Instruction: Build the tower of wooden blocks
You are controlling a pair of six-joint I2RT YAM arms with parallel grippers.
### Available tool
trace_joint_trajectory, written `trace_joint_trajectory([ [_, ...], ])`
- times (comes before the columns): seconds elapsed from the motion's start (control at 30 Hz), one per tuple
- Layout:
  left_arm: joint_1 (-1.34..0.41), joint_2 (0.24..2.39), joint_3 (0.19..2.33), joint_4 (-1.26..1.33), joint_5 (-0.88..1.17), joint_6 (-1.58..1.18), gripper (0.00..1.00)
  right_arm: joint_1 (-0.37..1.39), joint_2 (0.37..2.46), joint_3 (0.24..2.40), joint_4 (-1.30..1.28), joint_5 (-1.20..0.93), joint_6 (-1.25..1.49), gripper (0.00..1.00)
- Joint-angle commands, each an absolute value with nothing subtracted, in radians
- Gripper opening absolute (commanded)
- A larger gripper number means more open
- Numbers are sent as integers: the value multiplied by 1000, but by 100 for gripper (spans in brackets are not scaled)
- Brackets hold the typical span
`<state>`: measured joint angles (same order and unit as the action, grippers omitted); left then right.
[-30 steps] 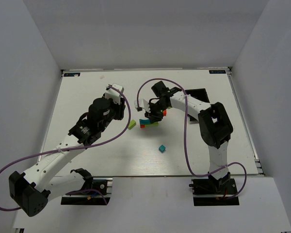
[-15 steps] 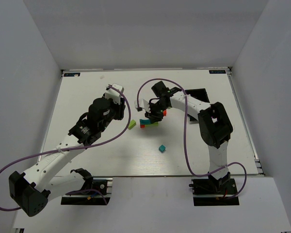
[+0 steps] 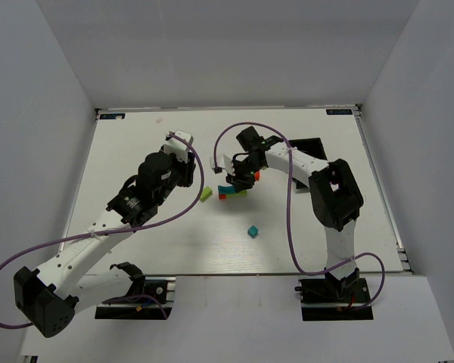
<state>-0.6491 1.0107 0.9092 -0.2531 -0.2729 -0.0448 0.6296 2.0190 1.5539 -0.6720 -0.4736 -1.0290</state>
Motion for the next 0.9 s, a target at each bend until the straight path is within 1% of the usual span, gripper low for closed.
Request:
trace_joint_trajectory([
  [0.0, -643, 991, 902, -239, -278, -41, 52, 632, 2033, 1551, -672, -482, -1034, 10],
  [0.23, -643, 991, 902, -239, -278, -41, 52, 634, 2033, 1549, -675, -480, -1034, 14],
  [0.5, -643, 991, 902, -239, -278, -41, 52, 634, 2036, 1549, -672, -477, -1034, 23],
  [0.87, -643, 991, 902, -239, -278, -41, 52, 632, 2037, 1545, -672, -474, -1034, 31],
])
